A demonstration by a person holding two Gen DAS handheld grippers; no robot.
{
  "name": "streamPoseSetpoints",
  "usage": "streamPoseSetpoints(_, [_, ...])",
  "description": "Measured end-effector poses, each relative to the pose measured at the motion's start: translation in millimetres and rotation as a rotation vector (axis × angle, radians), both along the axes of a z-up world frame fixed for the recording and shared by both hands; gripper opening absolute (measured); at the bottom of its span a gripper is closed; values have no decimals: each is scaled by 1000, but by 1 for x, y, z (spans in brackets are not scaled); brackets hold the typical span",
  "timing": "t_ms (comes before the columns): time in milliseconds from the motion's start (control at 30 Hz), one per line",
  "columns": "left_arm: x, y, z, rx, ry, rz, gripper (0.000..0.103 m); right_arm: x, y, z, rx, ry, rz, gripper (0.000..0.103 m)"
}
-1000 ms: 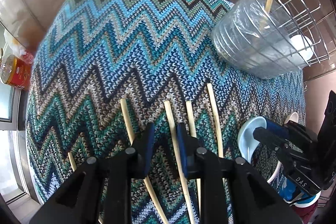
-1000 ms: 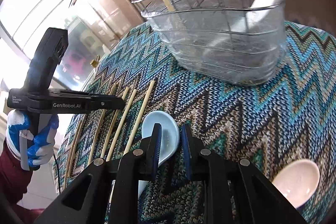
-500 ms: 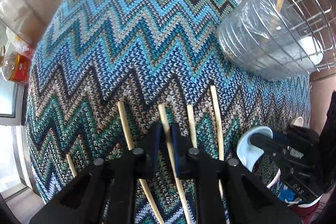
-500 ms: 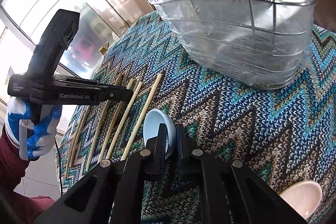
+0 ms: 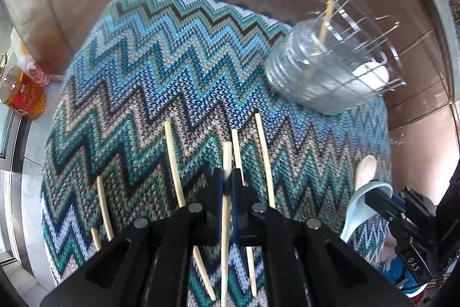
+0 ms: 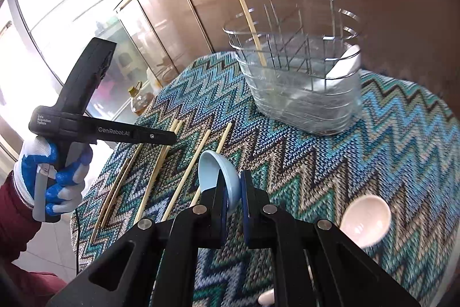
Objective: Organize utensils
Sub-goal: 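Grasp another chopstick with the left tool while the right tool grasps the light blue spoon, then lower chopstick and light blue spoon into the wire holder and open both tools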
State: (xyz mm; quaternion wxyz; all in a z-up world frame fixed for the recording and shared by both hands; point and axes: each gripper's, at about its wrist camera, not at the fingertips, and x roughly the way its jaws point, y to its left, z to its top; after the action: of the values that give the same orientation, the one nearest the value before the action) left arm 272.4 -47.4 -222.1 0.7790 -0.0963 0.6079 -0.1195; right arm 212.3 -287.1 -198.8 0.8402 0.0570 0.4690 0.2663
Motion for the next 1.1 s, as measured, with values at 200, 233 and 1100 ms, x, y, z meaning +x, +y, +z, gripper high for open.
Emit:
streamPoseSetpoints(200, [-32,13,29,-43,-50,-5,5,-27,-8,24,-9,-51,-44,8])
streamPoseSetpoints(233, [-37,13,34,-45,-61,-7,5,-30,-9,29,-12,-59,-51,8])
streamPoseSetpoints(1100, [-31,-13,225,-191,-576,11,4,-10,-34,153,-28,-537,-382,8])
